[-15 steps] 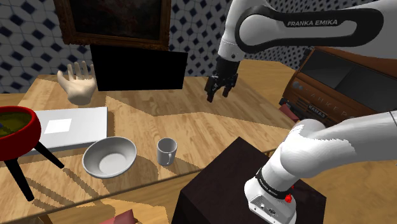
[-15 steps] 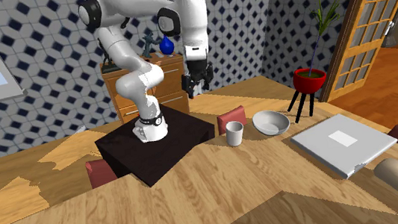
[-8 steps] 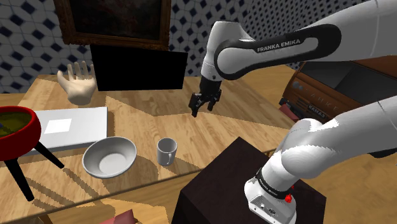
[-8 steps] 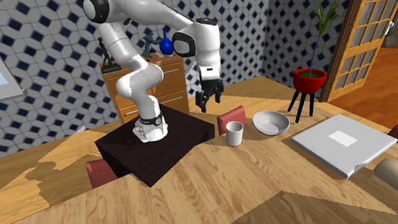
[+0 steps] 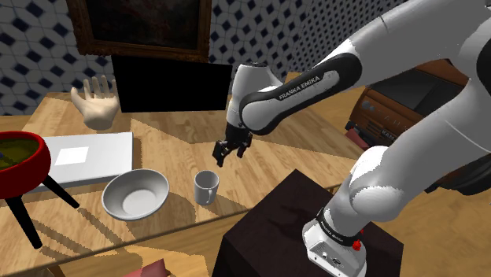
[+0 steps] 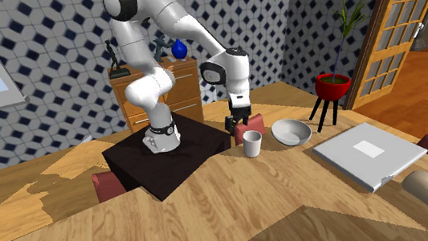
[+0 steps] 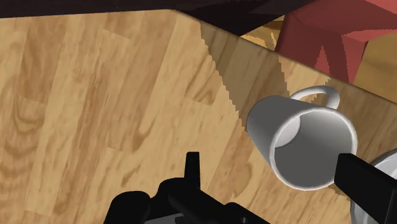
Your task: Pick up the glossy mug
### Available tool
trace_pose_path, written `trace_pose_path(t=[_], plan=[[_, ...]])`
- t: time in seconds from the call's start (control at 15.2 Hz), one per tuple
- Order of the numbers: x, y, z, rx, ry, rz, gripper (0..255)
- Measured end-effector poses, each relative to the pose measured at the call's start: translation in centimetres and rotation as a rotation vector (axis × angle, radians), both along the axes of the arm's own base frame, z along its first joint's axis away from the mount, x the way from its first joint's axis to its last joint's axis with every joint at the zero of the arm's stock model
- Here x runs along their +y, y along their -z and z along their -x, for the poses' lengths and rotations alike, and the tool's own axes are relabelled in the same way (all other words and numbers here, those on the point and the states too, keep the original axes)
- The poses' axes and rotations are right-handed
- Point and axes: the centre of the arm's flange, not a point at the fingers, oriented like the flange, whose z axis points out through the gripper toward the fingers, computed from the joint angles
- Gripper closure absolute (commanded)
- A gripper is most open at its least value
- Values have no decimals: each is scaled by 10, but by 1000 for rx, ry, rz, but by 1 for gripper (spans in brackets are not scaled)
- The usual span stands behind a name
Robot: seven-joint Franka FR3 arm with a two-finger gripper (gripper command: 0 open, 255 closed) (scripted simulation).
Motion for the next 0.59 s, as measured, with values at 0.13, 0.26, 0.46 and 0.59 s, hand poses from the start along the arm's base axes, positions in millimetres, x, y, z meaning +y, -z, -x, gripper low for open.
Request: trace_pose_path(t=[0.13,0.26,0.46,0.59], plan=[[12,20,-7,-4,-4,-4,0],[25,41,-13,-8,-8,-8,0],[33,67,-18,-11,-11,-12,0],[34,77,-18,-11,-11,-12,0]])
